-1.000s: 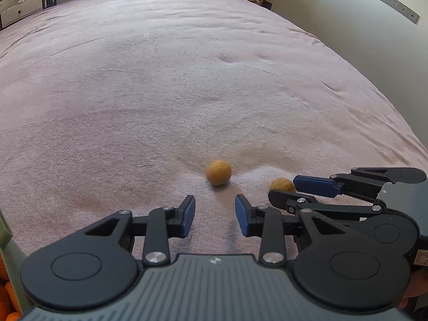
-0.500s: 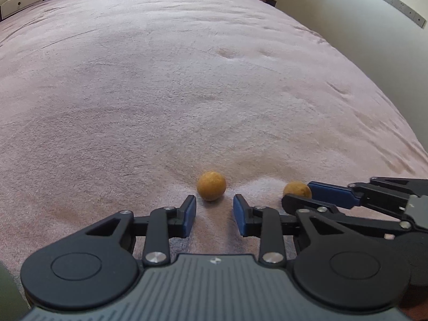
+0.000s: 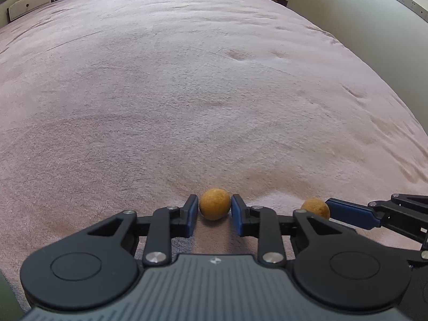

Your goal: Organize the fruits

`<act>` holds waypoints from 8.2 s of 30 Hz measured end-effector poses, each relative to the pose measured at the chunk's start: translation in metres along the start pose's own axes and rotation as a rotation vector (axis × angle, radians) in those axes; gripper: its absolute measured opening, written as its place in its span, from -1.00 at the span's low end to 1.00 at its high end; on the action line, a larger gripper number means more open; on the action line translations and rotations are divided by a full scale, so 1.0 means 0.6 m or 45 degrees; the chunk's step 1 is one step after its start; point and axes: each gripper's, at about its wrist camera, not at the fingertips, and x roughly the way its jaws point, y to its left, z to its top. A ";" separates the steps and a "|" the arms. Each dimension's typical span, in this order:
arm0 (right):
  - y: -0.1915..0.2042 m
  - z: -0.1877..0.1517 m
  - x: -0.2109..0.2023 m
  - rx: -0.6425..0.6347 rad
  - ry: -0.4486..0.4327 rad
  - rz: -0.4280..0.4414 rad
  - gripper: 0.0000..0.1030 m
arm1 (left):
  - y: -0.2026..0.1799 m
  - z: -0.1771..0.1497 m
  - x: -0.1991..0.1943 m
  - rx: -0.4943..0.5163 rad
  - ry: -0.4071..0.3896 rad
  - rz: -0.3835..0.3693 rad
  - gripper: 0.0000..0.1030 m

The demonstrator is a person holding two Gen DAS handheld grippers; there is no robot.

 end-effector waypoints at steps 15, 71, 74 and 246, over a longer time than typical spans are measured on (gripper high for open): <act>0.012 0.010 -0.005 -0.011 0.063 -0.030 -0.54 | -0.003 0.004 -0.026 -0.002 0.019 0.018 -0.46; 0.382 0.059 -0.107 -0.583 -0.095 0.476 -0.54 | 0.278 -0.041 -0.326 -0.268 -0.128 0.162 -0.46; 0.388 0.060 -0.095 -0.590 -0.073 0.497 -0.54 | 0.300 -0.041 -0.324 -0.309 -0.124 0.132 -0.46; 0.283 -0.106 -0.316 -0.136 -0.227 0.058 0.82 | 0.143 -0.239 -0.480 -0.157 -0.181 0.403 0.65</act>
